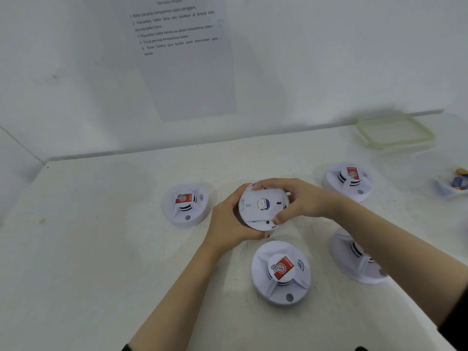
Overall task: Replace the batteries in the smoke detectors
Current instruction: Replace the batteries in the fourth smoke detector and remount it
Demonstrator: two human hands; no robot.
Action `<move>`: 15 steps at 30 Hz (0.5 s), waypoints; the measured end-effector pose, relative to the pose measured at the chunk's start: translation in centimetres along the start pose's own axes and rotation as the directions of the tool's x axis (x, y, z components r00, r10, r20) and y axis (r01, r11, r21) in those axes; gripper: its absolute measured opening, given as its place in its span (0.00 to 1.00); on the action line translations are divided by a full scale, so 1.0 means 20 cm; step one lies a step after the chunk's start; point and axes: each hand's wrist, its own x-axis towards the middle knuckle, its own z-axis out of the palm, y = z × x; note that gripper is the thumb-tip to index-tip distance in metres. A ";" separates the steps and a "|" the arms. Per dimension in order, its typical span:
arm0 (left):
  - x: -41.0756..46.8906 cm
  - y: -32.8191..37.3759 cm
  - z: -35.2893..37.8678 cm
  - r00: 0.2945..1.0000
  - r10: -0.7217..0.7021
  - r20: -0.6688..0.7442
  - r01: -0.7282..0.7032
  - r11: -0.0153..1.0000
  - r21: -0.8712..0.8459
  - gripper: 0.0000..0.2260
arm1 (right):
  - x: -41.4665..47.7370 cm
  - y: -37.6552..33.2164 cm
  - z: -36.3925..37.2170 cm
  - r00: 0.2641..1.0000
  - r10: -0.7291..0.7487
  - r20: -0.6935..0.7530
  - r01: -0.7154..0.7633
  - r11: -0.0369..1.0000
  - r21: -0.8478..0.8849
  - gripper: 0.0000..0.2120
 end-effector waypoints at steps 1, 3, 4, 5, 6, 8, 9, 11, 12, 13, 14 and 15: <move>0.00 0.00 0.00 1.000 0.005 -0.001 -0.005 1.000 0.001 0.36 | 0.00 0.00 0.00 1.000 0.000 0.000 0.000 1.000 -0.003 0.32; 0.00 0.00 0.00 1.000 0.016 -0.007 -0.016 1.000 0.007 0.36 | 0.00 -0.01 -0.01 1.000 -0.001 0.009 0.001 1.000 -0.006 0.32; 0.00 0.00 0.00 1.000 0.023 -0.008 -0.023 1.000 0.009 0.36 | 0.00 -0.01 0.00 1.000 -0.002 0.019 0.003 1.000 -0.008 0.32; 0.00 0.00 0.00 0.999 0.032 -0.009 -0.032 0.999 0.009 0.35 | 0.00 -0.02 0.00 0.999 -0.007 0.033 0.008 1.000 -0.017 0.32; 0.00 0.00 0.00 0.999 0.038 -0.007 -0.038 0.999 0.008 0.35 | 0.00 -0.02 0.00 0.999 -0.014 0.049 0.017 0.999 -0.046 0.33; 0.00 -0.01 0.00 0.999 0.035 -0.001 -0.035 0.999 0.003 0.36 | 0.00 -0.04 0.01 0.999 -0.021 0.050 0.028 0.986 -0.163 0.33; 0.00 -0.01 0.00 1.000 0.031 -0.004 -0.031 1.000 -0.003 0.37 | -0.01 -0.05 0.01 1.000 -0.026 0.015 0.028 0.967 -0.252 0.34; 0.00 -0.03 0.01 1.000 0.022 -0.018 -0.022 1.000 -0.003 0.39 | -0.02 -0.06 0.00 0.997 -0.038 -0.067 0.007 0.909 -0.416 0.36; 0.00 -0.03 0.01 1.000 0.018 -0.023 -0.018 1.000 0.004 0.41 | -0.03 -0.07 0.00 0.995 -0.041 -0.091 -0.004 0.894 -0.448 0.36; 0.01 -0.04 0.01 1.000 0.015 -0.027 -0.015 1.000 0.011 0.42 | -0.04 -0.08 0.00 0.993 -0.054 -0.103 0.001 0.890 -0.457 0.35; 0.01 -0.04 0.01 0.999 0.016 -0.030 -0.015 1.000 0.014 0.43 | -0.05 -0.08 0.00 0.991 -0.073 -0.108 0.015 0.887 -0.462 0.35; 0.00 -0.04 0.01 0.999 0.019 -0.033 -0.019 1.000 0.020 0.43 | -0.06 -0.09 0.01 0.990 -0.089 -0.113 0.026 0.884 -0.468 0.34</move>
